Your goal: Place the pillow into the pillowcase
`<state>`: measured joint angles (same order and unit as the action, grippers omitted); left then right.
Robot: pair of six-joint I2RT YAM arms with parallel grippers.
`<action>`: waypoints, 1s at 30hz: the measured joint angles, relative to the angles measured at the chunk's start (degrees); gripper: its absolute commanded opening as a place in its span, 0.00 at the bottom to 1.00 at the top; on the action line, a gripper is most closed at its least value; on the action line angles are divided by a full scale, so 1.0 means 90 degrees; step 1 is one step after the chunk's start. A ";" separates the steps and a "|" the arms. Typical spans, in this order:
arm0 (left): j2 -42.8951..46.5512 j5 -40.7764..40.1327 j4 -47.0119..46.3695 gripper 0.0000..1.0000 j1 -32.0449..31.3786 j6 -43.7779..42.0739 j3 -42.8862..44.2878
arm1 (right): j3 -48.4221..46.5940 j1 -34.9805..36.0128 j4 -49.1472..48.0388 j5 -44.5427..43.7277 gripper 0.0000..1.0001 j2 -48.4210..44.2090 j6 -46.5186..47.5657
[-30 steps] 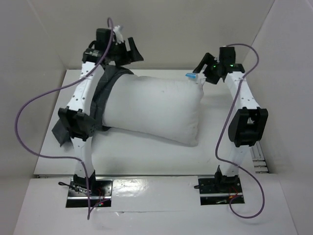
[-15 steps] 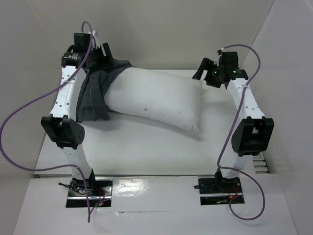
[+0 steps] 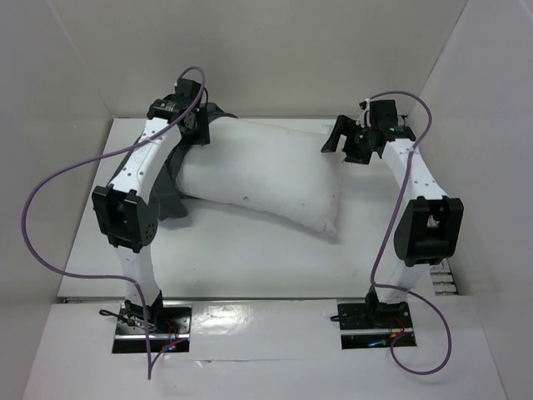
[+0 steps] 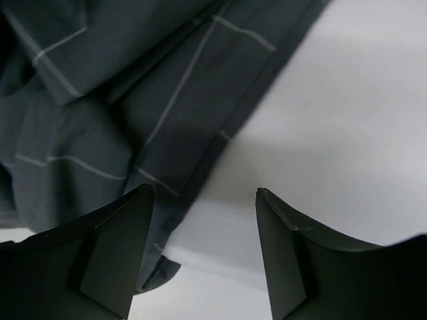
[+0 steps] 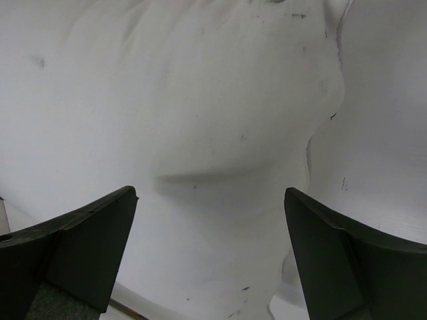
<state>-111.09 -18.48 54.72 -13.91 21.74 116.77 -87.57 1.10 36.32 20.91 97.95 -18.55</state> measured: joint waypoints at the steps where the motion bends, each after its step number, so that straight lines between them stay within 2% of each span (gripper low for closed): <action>1: -0.0024 -0.0143 0.0046 0.73 0.0000 0.0034 -0.0002 | 0.0019 0.0000 0.0007 0.0015 0.99 0.0000 0.0010; 5: -0.0109 -0.0561 0.0143 0.68 0.0015 0.0138 -0.0002 | 0.0199 0.0000 0.0012 0.0100 0.99 0.0002 0.0053; 7: -0.0197 -0.0714 0.0177 0.53 0.0049 0.0163 0.0002 | 0.0311 -0.0002 0.0007 0.0153 0.99 0.0005 0.0053; 9: -0.0308 -0.0760 0.0214 0.33 0.0068 0.0238 0.0039 | 0.0444 0.0000 -0.0019 0.0257 0.97 0.0005 0.0053; 10: -0.0367 -0.0760 0.0228 0.06 0.0080 0.0267 0.0070 | 0.0522 -0.0002 -0.0044 0.0289 0.94 0.0017 0.0051; 11: -0.0423 -0.0753 0.0233 0.00 0.0087 0.0238 0.0083 | 0.0590 -0.0002 -0.0075 0.0338 0.90 0.0029 0.0049; 14: -0.0483 -0.0631 0.0330 0.00 0.0061 0.0192 0.0177 | 0.0860 0.0015 -0.0352 0.0629 0.68 0.0080 -0.0010; 15: -0.0483 -0.0561 0.0364 0.00 0.0036 0.0095 0.0248 | 0.0950 0.0024 -0.0486 0.0755 0.40 0.0095 -0.0070; 16: -0.0483 -0.0483 0.0401 0.00 -0.0017 0.0044 0.0340 | 0.1054 0.0056 -0.0673 0.0896 0.22 0.0102 -0.0151; 17: -0.0483 -0.0357 0.0425 0.00 -0.0112 -0.0073 0.0459 | 0.1134 0.0104 -0.0860 0.1022 0.08 0.0104 -0.0257; 18: -0.0512 -0.0233 0.0486 0.00 -0.0265 -0.0124 0.0646 | 0.1202 0.0185 -0.1042 0.1095 0.00 0.0104 -0.0384; 21: -0.0797 0.0301 0.0675 0.00 -0.0967 -0.0318 0.1528 | 0.1265 0.0551 -0.1428 0.1030 0.00 0.0085 -0.0678; 24: -0.1134 0.1462 0.0619 0.00 -0.1715 -0.0364 0.2319 | 0.1285 0.0923 -0.1593 0.0668 0.00 -0.0143 -0.0884; 27: -0.1095 0.3305 -0.0170 0.00 -0.2055 0.0136 0.2021 | 0.1511 0.1037 -0.1676 0.0391 0.00 -0.0687 -0.1083; 30: -0.1117 0.4872 -0.0940 0.00 -0.1928 0.0801 0.1528 | 0.1804 0.0993 -0.1649 -0.0070 0.00 -0.1401 -0.1183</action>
<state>-121.14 25.36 46.26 -31.27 28.95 130.52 -71.33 10.04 21.47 20.27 85.34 -29.19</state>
